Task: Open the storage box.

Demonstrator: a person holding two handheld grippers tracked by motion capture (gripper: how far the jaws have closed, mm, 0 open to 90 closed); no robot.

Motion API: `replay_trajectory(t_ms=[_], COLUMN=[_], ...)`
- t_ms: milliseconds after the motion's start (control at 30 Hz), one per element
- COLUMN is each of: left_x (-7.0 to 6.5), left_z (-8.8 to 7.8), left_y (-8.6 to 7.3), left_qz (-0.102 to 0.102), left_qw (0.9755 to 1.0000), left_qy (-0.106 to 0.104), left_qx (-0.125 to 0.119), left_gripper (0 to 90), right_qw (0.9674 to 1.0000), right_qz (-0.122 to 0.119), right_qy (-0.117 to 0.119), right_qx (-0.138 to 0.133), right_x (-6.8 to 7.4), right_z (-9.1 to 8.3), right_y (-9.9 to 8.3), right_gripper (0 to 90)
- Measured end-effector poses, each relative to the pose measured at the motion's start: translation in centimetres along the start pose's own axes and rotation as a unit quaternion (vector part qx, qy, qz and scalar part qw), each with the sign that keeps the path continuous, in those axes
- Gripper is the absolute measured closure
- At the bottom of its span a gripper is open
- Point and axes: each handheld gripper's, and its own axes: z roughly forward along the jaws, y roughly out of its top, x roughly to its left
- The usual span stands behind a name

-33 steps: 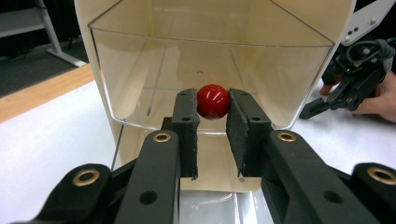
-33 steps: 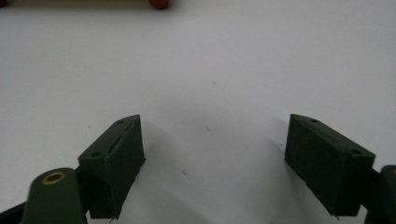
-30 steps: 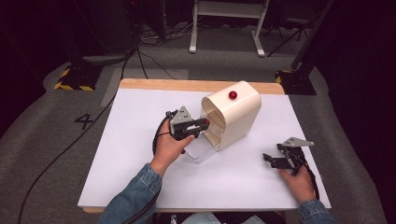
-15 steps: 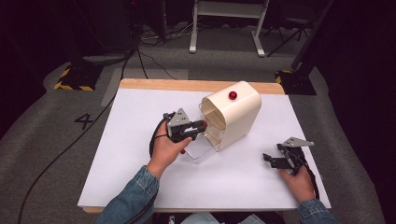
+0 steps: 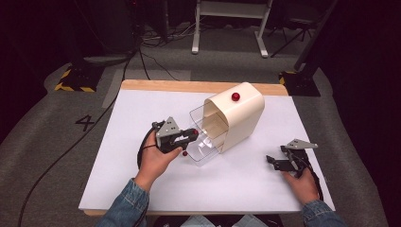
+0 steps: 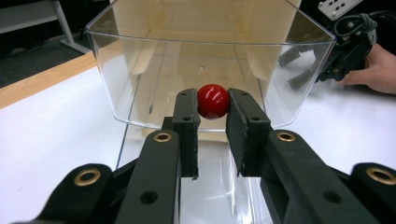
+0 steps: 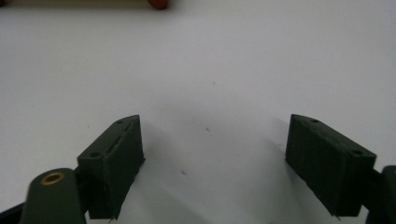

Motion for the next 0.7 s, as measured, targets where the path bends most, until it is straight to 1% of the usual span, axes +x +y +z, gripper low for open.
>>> replay_trajectory(t_ms=[333,367,500,633,700], left_x=[-0.4,-0.4,-0.5,-0.4,-0.3], left_z=[-2.2,-2.4,-2.7,-2.7,-2.7], left_y=[-0.8,-0.9,-1.2,-1.4,-1.5], left_qz=[-0.002,0.001,-0.004,-0.009,-0.013], left_qw=[0.9999,0.9999,0.9999,0.9998,0.9998], left_qy=[0.009,0.011,0.009,0.005,0.005], left_qx=[0.006,0.007,0.011,0.016,0.012], left_gripper=[74.1,74.1,74.1,73.9,72.7], right_qw=[1.0,1.0,1.0,1.0,1.0], right_qz=[0.001,0.002,0.002,0.002,0.002], right_qy=[0.001,0.001,0.002,0.002,0.002], right_qx=[0.001,0.001,0.001,0.001,0.001], right_x=[0.0,-0.1,-0.1,-0.1,-0.1], right_z=[0.0,0.0,0.0,0.0,0.0], right_y=[0.0,0.0,0.0,0.0,0.0], right_gripper=[19.4,19.4,19.4,19.4,19.5])
